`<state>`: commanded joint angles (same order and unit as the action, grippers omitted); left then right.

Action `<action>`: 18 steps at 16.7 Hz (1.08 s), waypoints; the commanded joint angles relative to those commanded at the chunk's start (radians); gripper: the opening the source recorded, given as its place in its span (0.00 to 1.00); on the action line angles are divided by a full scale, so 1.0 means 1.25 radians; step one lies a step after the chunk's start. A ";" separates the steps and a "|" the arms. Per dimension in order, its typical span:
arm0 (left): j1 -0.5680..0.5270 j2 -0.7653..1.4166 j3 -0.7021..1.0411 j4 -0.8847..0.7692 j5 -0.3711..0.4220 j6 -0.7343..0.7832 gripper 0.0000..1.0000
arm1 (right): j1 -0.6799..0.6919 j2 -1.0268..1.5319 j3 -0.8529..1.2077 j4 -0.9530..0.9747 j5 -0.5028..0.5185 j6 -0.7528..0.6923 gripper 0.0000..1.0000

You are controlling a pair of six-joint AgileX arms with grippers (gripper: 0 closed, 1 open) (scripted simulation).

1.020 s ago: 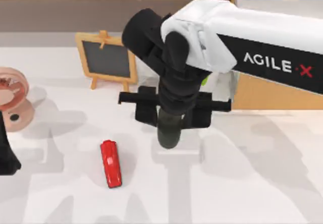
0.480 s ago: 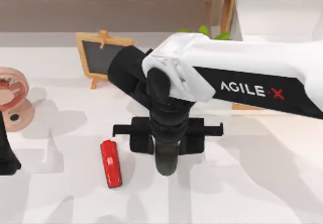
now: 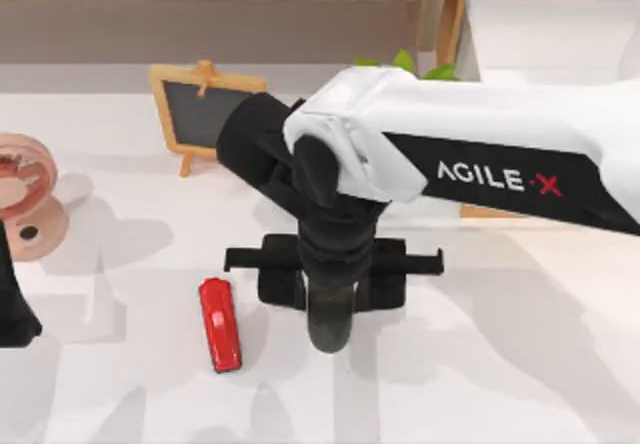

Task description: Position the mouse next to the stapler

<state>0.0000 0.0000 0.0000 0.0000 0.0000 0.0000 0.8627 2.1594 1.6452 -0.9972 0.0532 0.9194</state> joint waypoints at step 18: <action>0.000 0.000 0.000 0.000 0.000 0.000 1.00 | 0.009 0.013 -0.018 0.040 0.020 -0.016 0.00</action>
<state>0.0000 0.0000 0.0000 0.0000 0.0000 0.0000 0.8745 2.1755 1.6230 -0.9466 0.0783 0.8988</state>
